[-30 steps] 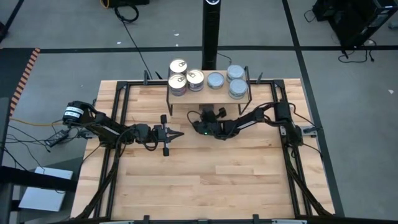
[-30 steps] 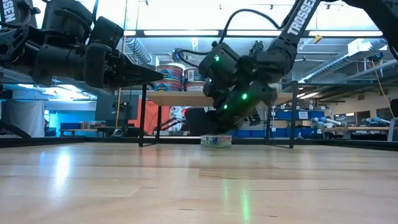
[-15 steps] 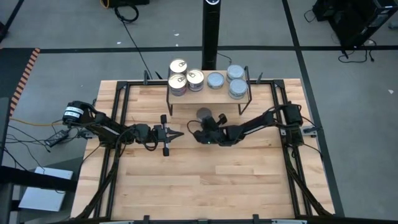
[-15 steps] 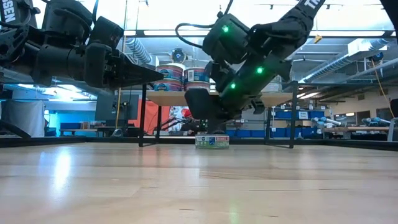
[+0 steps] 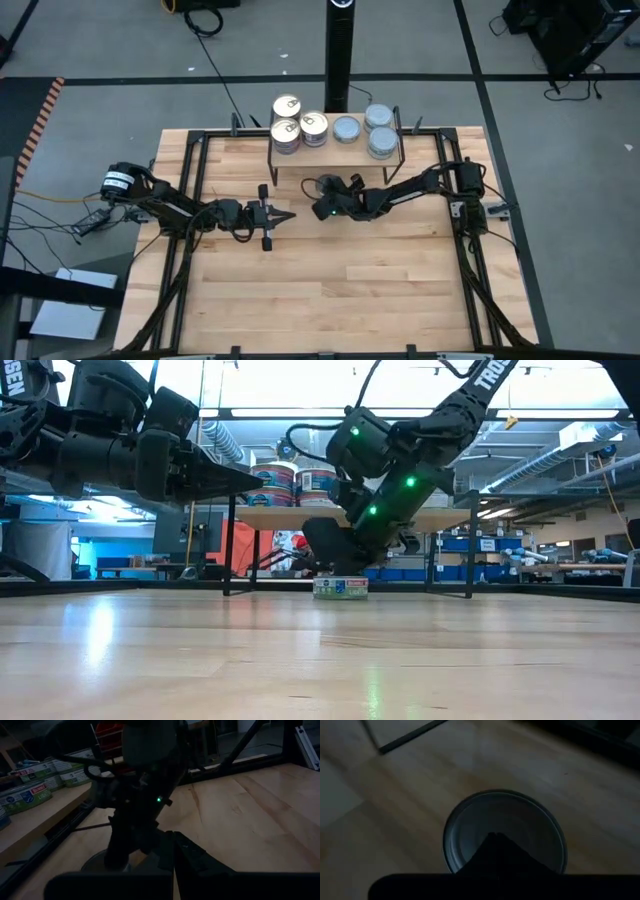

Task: Stack canned seafood by type on shelf
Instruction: Stack the green tuna can on the left green tuna can on the shelf

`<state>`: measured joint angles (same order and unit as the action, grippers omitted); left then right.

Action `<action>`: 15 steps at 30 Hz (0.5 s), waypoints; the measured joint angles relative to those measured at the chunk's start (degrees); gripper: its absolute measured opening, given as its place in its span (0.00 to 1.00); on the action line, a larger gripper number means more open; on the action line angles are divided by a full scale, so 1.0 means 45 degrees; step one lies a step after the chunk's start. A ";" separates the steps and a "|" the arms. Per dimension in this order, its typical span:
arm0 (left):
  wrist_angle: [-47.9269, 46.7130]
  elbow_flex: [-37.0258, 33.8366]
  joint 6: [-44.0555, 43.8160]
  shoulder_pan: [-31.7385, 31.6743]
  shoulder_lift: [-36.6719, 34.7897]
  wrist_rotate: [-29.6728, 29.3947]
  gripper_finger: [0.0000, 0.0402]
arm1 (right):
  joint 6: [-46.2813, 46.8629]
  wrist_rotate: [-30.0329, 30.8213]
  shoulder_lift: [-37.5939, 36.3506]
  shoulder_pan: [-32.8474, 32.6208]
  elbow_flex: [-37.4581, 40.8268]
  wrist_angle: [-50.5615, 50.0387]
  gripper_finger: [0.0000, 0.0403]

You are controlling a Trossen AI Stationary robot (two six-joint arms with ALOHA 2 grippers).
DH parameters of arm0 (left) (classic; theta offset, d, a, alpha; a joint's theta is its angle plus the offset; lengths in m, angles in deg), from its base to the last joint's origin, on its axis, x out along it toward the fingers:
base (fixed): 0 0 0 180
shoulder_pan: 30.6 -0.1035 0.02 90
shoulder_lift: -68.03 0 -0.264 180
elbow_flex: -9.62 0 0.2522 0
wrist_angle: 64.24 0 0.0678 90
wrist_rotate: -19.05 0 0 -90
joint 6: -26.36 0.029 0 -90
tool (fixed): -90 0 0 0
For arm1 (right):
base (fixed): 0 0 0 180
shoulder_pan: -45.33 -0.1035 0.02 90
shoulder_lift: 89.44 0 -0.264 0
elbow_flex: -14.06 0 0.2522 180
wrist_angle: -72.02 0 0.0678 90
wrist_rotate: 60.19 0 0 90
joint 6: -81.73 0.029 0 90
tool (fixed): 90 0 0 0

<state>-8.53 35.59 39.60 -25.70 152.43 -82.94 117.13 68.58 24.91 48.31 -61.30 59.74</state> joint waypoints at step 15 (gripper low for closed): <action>-0.0148 0.0000 -0.0440 -0.0004 0.0000 0.0009 0.01 | -0.0237 -0.4855 -0.1006 -0.2021 -0.0017 -0.1083 0.01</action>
<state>-9.20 35.59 37.62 -25.71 152.43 -82.90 116.06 46.73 20.38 39.22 -61.37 54.87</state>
